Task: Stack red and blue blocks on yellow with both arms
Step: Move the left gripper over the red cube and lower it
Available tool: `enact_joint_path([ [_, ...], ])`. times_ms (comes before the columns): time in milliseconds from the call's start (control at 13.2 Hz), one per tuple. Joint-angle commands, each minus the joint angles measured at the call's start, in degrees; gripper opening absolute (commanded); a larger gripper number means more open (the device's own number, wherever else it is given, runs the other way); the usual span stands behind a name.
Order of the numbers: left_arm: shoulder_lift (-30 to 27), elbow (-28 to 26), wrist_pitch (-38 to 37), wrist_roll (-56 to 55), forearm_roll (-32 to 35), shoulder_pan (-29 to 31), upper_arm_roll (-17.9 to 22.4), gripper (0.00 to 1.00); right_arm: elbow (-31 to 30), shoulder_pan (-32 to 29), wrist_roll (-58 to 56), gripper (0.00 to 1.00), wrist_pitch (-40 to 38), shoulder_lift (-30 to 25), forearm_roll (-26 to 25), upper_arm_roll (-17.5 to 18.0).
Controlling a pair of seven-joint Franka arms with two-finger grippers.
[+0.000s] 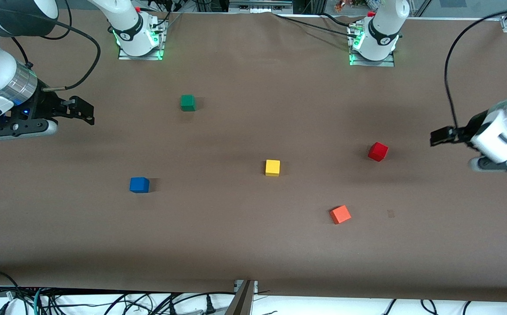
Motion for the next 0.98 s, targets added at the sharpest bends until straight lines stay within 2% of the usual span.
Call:
enact_joint_path([
  [0,5.28,-2.66,7.16,3.81,0.19,-1.58,-0.23,1.00,-0.69,-0.78,-0.87,1.00,0.54,-0.84,-0.67,0.79],
  [302,5.03,-17.93,23.07,12.51,0.10,-0.45,-0.23,1.00,-0.69,-0.87,-0.87,1.00,0.54,-0.84,-0.67,0.79],
  [604,3.27,-34.46,40.11,16.54,0.45,-0.62,-0.32,1.00,-0.69,-0.87,-0.87,1.00,0.54,-0.84,-0.67,0.79],
  [906,1.43,-43.26,45.15,20.25,0.54,-0.53,-0.32,1.00,-0.61,-0.87,-0.87,1.00,0.54,-0.75,-0.67,0.79],
])
